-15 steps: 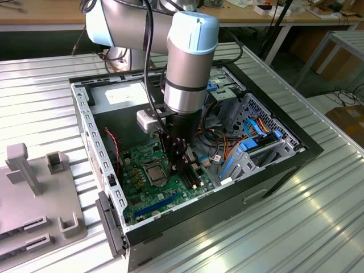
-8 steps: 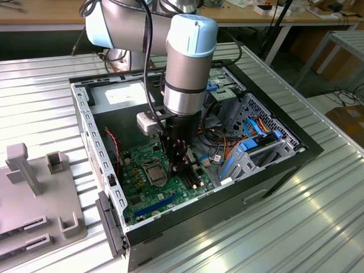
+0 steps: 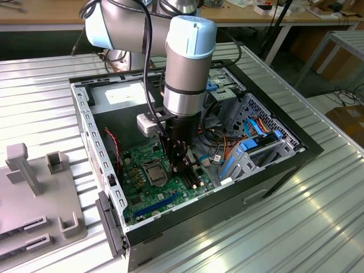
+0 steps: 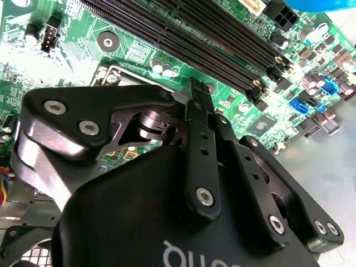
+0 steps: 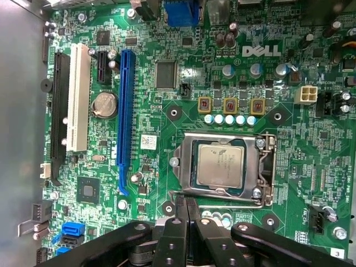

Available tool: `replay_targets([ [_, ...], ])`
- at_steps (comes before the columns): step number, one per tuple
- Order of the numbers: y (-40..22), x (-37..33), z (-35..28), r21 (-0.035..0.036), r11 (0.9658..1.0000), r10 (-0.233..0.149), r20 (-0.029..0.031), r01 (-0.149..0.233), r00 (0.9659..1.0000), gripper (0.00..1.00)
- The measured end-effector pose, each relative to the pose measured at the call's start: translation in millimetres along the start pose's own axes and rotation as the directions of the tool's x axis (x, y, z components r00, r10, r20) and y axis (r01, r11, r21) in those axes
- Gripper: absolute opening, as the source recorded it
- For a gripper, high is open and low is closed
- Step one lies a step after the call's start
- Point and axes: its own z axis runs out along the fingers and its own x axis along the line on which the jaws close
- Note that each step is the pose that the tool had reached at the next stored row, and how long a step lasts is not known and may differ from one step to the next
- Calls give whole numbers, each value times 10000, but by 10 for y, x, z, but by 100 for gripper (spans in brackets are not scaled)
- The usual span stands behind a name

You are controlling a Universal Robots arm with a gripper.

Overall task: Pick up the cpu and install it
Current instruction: 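Install the first cpu locking lever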

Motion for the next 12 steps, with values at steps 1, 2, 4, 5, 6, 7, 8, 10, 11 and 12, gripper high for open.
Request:
replay_targets([
  [1,0,-1,4,12,10000,-9,-1,9,10000,13],
  [2,0,-1,8,22,10000,-16,-2,16,10000,13],
  [4,-1,-3,17,46,10000,-32,-3,32,10000,13],
  [5,-1,-4,21,56,10000,-40,-4,40,10000,13],
  [6,-1,-4,24,63,10000,-47,-6,47,10000,13],
  [7,-1,-5,27,70,10000,-54,-8,54,10000,13],
  [8,-1,-5,31,79,9999,-62,-9,62,10000,13],
  [10,-2,-6,35,93,9999,-76,-10,76,10000,13],
  [11,-2,-6,35,96,9999,-83,-11,83,10000,13],
  [12,-2,-7,36,99,9999,-91,-11,91,10000,13],
])
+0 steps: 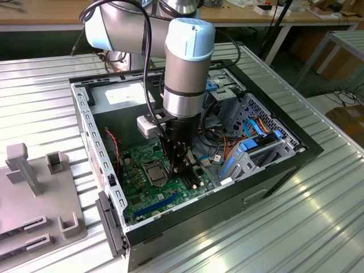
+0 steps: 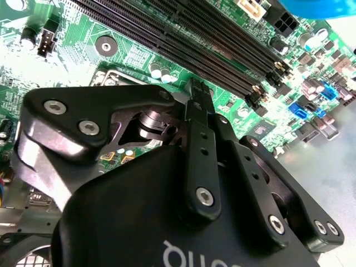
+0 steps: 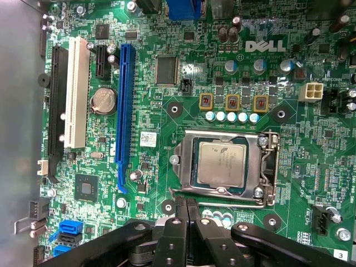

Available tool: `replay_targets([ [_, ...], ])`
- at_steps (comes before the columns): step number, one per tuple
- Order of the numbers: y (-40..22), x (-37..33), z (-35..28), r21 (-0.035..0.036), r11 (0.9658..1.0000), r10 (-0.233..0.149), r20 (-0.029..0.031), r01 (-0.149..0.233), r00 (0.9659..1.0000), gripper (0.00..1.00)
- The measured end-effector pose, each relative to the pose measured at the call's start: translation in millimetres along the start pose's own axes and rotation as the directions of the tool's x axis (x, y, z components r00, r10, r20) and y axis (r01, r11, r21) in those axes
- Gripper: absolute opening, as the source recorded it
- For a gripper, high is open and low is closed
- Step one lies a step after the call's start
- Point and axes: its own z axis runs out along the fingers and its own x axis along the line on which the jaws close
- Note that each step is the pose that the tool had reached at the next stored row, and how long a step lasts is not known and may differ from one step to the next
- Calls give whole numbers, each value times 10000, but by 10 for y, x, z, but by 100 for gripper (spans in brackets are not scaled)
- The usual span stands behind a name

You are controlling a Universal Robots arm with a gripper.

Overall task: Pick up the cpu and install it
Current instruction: 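Install the first cpu locking lever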

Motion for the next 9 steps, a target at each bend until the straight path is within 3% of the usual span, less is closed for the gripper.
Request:
replay_targets([
  [9,0,0,0,7,10000,-23,1,23,10000,13],
])
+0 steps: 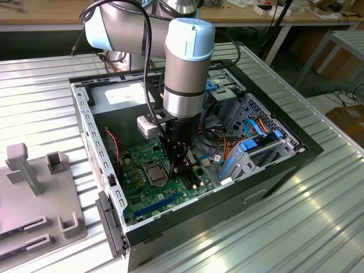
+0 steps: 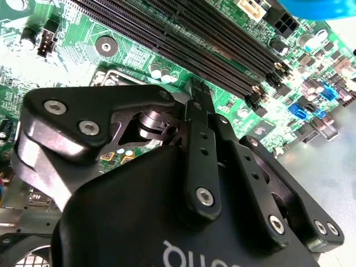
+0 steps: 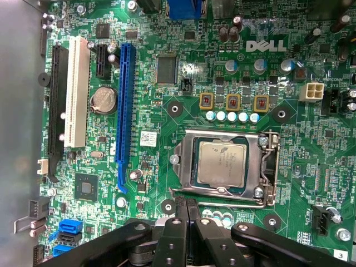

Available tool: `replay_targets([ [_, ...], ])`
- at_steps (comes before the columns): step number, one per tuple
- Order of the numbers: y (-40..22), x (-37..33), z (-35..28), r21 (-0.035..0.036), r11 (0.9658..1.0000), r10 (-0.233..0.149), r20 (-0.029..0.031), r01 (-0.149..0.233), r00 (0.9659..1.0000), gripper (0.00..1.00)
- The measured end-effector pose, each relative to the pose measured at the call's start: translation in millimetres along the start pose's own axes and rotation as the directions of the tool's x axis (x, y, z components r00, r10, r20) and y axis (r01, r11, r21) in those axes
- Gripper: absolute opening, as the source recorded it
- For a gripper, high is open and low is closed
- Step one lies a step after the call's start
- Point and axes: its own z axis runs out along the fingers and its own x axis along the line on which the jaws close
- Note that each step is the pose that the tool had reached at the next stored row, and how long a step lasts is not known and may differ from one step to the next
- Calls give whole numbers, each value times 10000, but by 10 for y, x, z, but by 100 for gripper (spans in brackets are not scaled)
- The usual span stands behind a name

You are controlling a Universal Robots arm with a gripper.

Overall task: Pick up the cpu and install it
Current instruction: 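Install the first cpu locking lever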

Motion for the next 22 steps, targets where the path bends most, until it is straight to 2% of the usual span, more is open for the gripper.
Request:
replay_targets([
  [8,-2,1,4,15,10000,-56,-5,56,10000,13],
  [18,-4,-7,46,48,9999,-130,-11,130,9999,13],
  [21,-3,0,13,56,9999,-130,1,130,9999,13],
  [22,-1,10,-24,56,9999,-130,1,130,9999,13],
])
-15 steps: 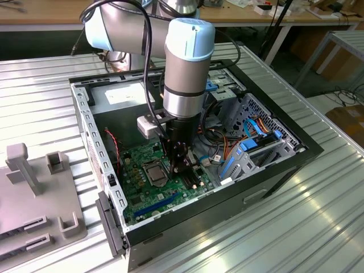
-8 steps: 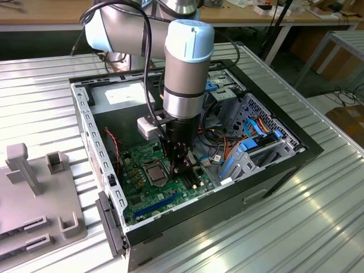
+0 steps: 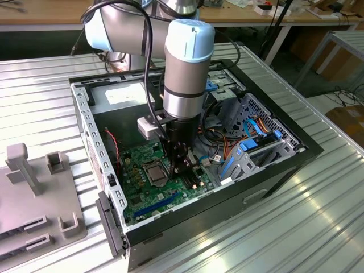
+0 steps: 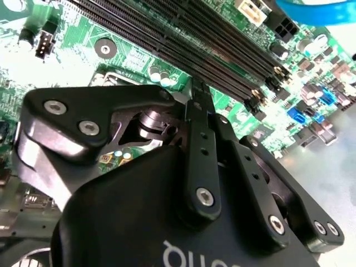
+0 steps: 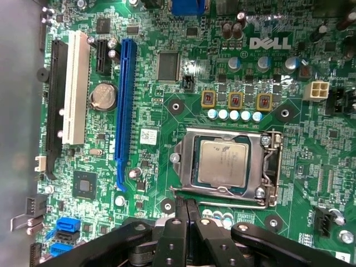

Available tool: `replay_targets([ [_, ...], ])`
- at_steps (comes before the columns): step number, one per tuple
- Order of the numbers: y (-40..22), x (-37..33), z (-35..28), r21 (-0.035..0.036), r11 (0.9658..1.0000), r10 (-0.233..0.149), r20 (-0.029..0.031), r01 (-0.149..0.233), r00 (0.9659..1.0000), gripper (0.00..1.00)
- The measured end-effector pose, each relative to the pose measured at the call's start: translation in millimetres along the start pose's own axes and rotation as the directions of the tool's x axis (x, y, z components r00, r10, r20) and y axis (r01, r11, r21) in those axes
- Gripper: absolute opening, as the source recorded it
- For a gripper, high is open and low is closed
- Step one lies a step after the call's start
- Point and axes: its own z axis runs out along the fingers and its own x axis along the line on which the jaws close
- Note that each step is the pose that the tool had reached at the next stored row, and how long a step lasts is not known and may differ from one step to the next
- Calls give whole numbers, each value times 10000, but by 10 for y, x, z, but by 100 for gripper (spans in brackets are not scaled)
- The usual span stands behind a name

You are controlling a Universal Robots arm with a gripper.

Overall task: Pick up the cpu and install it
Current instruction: 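Install the first cpu locking lever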

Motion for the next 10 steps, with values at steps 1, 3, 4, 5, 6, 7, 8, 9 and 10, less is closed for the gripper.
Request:
replay_targets([
  [1,2,8,-24,-6,10000,-1,-9,1,10000,13],
  [3,3,14,-47,-6,10000,0,-7,0,10000,13],
  [4,4,17,-60,-6,10000,-1,-9,1,10000,13],
  [5,4,20,-69,-6,10000,-1,-9,1,10000,13],
  [6,5,23,-82,-7,10000,-1,-9,1,10000,13],
  [7,5,27,-96,-6,10000,-1,-8,1,10000,13],
  [8,6,33,-118,-7,10000,-1,-9,1,10000,13],
  [9,8,41,-148,-7,10000,-1,-10,1,10000,13],
  [10,9,49,-181,-8,10000,-1,-10,1,10000,13],
])
